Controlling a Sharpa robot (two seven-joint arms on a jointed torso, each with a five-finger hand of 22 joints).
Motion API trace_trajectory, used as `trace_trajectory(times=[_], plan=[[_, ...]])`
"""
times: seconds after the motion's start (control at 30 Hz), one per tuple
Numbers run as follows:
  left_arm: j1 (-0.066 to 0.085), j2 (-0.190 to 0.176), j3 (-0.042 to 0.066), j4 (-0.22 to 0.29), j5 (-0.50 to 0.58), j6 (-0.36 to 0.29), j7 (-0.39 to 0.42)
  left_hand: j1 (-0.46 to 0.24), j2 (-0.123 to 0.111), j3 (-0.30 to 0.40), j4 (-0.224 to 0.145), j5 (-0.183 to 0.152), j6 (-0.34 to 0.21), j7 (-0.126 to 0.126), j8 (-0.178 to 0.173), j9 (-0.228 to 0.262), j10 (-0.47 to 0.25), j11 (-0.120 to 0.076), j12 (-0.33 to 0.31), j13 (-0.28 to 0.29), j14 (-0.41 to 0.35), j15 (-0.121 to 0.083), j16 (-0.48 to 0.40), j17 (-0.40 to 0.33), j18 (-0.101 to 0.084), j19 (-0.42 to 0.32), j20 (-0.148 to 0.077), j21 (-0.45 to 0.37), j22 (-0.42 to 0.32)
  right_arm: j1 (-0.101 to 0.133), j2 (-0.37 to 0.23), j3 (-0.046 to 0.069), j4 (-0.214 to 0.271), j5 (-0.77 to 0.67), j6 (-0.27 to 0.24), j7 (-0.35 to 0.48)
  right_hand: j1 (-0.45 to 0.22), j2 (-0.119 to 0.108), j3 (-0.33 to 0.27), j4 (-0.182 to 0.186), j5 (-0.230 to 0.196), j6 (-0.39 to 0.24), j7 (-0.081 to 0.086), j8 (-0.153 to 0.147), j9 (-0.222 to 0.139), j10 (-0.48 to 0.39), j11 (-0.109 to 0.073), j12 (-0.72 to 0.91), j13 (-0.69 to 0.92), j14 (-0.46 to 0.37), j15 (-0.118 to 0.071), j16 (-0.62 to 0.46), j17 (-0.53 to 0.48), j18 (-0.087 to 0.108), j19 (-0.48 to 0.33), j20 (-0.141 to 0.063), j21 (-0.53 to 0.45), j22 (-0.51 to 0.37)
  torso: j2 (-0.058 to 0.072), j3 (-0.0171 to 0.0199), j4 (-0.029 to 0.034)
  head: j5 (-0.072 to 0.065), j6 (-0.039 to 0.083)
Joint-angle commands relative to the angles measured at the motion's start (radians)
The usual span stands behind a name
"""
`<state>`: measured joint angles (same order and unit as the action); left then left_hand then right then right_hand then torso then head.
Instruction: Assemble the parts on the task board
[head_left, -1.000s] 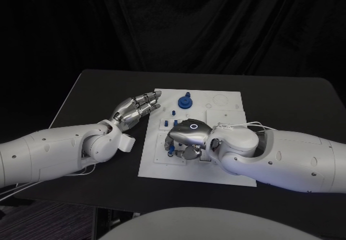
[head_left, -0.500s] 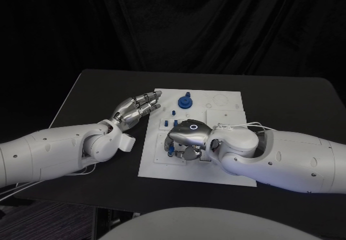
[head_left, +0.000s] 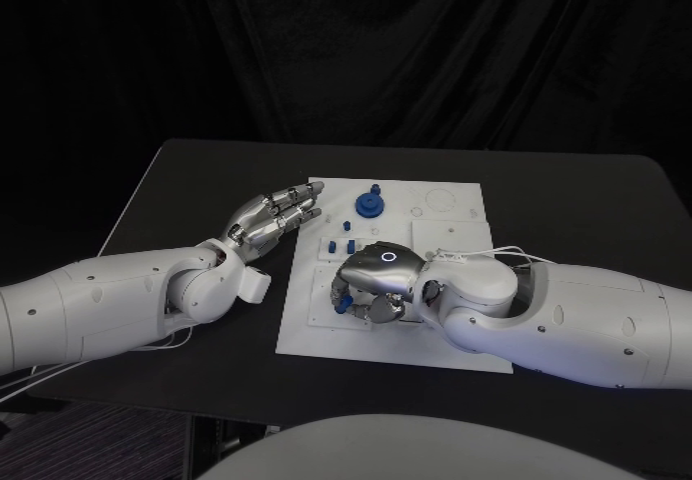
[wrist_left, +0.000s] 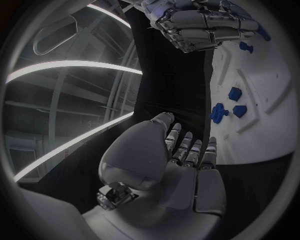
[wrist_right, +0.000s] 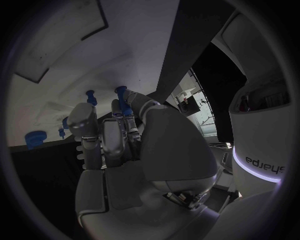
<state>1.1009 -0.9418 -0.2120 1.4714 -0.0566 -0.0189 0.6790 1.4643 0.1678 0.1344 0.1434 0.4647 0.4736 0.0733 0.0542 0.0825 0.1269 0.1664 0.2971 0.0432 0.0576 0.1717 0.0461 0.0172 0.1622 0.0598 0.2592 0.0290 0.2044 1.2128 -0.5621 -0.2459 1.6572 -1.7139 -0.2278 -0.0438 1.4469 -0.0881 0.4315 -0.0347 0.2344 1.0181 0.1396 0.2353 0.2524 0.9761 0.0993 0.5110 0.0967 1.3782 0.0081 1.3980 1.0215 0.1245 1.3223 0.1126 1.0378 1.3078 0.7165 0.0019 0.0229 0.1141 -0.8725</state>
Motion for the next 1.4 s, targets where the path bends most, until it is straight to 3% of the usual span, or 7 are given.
trace_trajectory(times=[0.03, 0.23, 0.4, 0.47, 0.57, 1.1, 1.4], plan=[[-0.001, 0.001, 0.001, 0.000, 0.001, 0.016, 0.116, -0.002, 0.012, 0.008, 0.000, 0.006, 0.001, 0.008, -0.001, -0.002, -0.008, -0.003, -0.002, -0.001, 0.001, 0.008, 0.004, 0.002, -0.011, 0.008, 0.000, 0.006, 0.002, -0.006, 0.003, -0.001, -0.004, -0.008, 0.014, -0.007, 0.001, 0.006, -0.008, -0.001, -0.004, -0.003, -0.002, 0.001, 0.001, 0.031, -0.026, 0.002, 0.002, 0.000, -0.008, -0.005, -0.001, -0.011, 0.002, -0.007, 0.000, 0.112, 0.000, 0.0005, -0.0016, 0.001, 0.000], [-0.001, 0.001, 0.001, 0.000, 0.001, 0.017, 0.113, -0.003, 0.012, 0.012, -0.002, 0.007, 0.006, 0.015, 0.001, -0.001, -0.009, -0.007, -0.002, -0.001, 0.001, 0.009, 0.005, 0.002, -0.011, 0.009, 0.001, 0.006, 0.001, -0.011, 0.010, -0.001, -0.015, -0.008, 0.026, -0.011, -0.003, 0.005, -0.012, 0.001, -0.008, -0.028, 0.005, -0.015, 0.003, 0.009, -0.017, -0.013, 0.002, -0.006, -0.002, -0.012, -0.013, -0.009, -0.006, -0.004, -0.016, 0.108, 0.001, 0.0005, 0.0012, -0.003, 0.000], [-0.001, 0.000, 0.001, 0.000, 0.001, 0.017, 0.110, -0.002, 0.011, 0.018, -0.004, 0.008, 0.010, 0.022, 0.002, 0.000, -0.010, -0.011, -0.002, -0.001, 0.001, 0.009, 0.005, 0.002, -0.010, 0.010, 0.002, 0.006, 0.001, -0.015, 0.016, -0.001, -0.022, -0.008, 0.037, -0.014, -0.036, -0.021, -0.025, 0.023, 0.006, -0.157, 0.041, -0.103, -0.031, -0.121, 0.028, -0.069, -0.008, -0.021, 0.036, -0.020, -0.028, -0.007, -0.027, 0.025, -0.055, 0.098, 0.001, 0.0002, 0.0020, -0.004, 0.000], [-0.001, 0.000, 0.001, -0.001, 0.001, 0.017, 0.110, -0.002, 0.010, 0.023, -0.007, 0.009, 0.017, 0.029, 0.003, 0.001, -0.010, -0.014, -0.002, -0.001, 0.001, 0.009, 0.006, 0.002, -0.010, 0.011, 0.002, 0.006, 0.001, -0.017, 0.017, -0.001, -0.024, -0.007, 0.038, -0.012, -0.039, -0.028, -0.048, 0.027, 0.003, -0.252, -0.001, -0.156, -0.058, -0.199, 0.046, -0.086, -0.011, -0.022, 0.053, -0.014, -0.019, -0.006, -0.026, 0.043, -0.056, 0.099, 0.001, 0.0001, 0.0016, -0.003, 0.000], [-0.001, 0.000, 0.001, -0.002, 0.001, 0.017, 0.109, -0.002, 0.010, 0.023, -0.007, 0.010, 0.017, 0.030, 0.003, 0.001, -0.010, -0.015, -0.002, -0.001, 0.001, 0.009, 0.006, 0.002, -0.010, 0.011, 0.002, 0.006, 0.001, -0.018, 0.019, -0.001, -0.026, 0.001, 0.037, -0.004, -0.053, -0.030, -0.086, 0.039, -0.016, -0.288, -0.012, -0.169, -0.072, -0.257, 0.056, -0.088, -0.010, -0.029, 0.062, -0.015, -0.026, -0.002, -0.034, 0.054, -0.070, 0.095, 0.001, -0.0005, 0.0014, -0.003, 0.000], [-0.001, -0.006, 0.001, 0.002, 0.001, 0.012, 0.107, -0.001, 0.009, 0.029, -0.010, 0.012, 0.026, 0.036, 0.005, 0.002, -0.011, -0.018, -0.002, -0.001, 0.002, 0.008, 0.007, 0.002, -0.009, 0.012, 0.003, 0.006, 0.001, -0.008, -0.034, -0.001, -0.001, 0.032, -0.067, 0.033, -0.050, -0.012, -0.197, 0.068, -0.062, -0.318, -0.020, -0.156, -0.099, -0.360, 0.068, -0.031, 0.004, -0.056, 0.075, -0.019, -0.051, 0.007, -0.058, 0.069, -0.118, 0.084, -0.001, -0.0003, 0.0012, 0.004, 0.000], [-0.001, -0.022, 0.001, 0.023, 0.033, 0.002, 0.102, -0.001, 0.007, 0.034, -0.013, 0.015, 0.031, 0.040, 0.006, 0.003, -0.012, -0.021, -0.002, -0.001, 0.001, 0.006, 0.006, 0.002, -0.008, 0.012, 0.002, 0.006, -0.002, 0.098, -0.168, -0.001, 0.078, 0.211, -0.202, 0.120, -0.027, 0.010, -0.224, 0.084, -0.049, -0.266, 0.011, -0.128, -0.098, -0.320, 0.052, 0.086, 0.042, -0.025, 0.063, 0.009, 0.004, -0.004, -0.020, 0.061, -0.052, 0.104, -0.001, 0.0010, 0.0001, -0.012, 0.000]])
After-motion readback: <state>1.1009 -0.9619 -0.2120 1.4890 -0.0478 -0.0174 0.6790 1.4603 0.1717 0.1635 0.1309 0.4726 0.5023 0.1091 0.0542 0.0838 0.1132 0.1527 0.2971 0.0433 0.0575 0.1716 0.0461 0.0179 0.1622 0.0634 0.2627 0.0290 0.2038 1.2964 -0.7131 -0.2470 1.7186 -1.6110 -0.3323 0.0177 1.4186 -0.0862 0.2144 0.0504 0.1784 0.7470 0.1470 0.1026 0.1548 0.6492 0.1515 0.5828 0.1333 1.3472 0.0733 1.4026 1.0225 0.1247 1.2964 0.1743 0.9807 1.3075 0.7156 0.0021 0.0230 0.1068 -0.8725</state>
